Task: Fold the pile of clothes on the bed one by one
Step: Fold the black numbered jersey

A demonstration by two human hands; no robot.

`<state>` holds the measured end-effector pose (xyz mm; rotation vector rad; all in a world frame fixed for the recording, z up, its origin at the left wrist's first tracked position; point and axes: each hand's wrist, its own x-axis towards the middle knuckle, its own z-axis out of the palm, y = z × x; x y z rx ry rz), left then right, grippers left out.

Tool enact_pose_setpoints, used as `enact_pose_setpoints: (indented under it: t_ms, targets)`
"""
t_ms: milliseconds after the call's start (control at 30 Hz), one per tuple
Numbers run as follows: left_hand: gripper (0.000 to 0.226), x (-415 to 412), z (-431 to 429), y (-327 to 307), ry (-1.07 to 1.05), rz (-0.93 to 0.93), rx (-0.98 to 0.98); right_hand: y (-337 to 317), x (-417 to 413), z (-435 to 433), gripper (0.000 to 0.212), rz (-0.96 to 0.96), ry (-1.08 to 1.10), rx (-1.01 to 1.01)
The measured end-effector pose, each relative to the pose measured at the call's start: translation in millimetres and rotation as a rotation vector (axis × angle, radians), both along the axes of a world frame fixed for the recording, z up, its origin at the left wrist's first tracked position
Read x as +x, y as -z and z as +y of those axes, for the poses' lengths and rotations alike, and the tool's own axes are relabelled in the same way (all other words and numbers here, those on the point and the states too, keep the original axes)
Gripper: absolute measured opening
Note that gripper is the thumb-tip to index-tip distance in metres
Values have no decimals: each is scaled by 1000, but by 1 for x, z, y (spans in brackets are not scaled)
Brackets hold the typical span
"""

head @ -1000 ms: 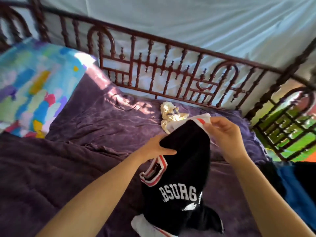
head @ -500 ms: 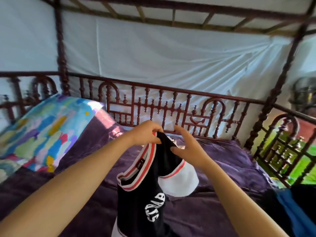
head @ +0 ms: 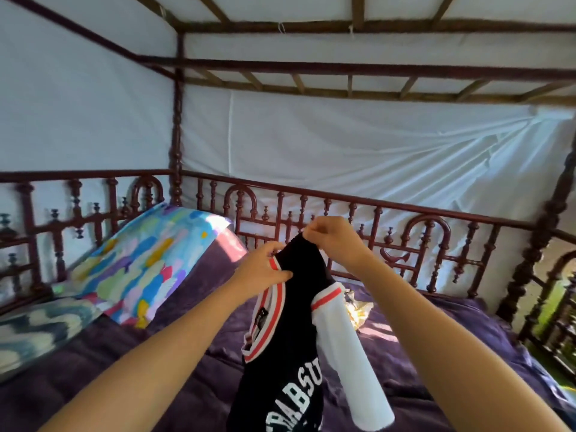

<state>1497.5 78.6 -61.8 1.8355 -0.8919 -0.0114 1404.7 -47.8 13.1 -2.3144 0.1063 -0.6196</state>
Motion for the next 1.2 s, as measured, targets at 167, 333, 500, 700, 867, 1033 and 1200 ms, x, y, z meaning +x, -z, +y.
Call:
enact_pose_setpoints:
  t_ms: [167, 333, 500, 700, 867, 1033, 1200]
  targets:
    - [52, -2, -4, 32, 136, 151, -15, -54, 4, 9, 13, -260, 167, 1]
    - [37, 19, 5, 53, 194, 112, 80, -105, 2, 0, 16, -514, 386, 70]
    - [29, 62, 32, 47, 187, 158, 50, -109, -19, -34, 18, -583, 609, 199]
    - [35, 107, 69, 28, 387, 592, -201, -80, -39, -56, 17, -550, 765, 272]
    - [28, 129, 79, -5, 402, 650, -452, -69, -47, -56, 12, -563, 751, 304]
    - [17, 148, 87, -42, 147, 307, -580, -52, -53, -59, 14, -601, 731, 188]
    - [19, 151, 81, -36, 58, 71, -504, -15, -55, -75, 17, -410, 765, 81]
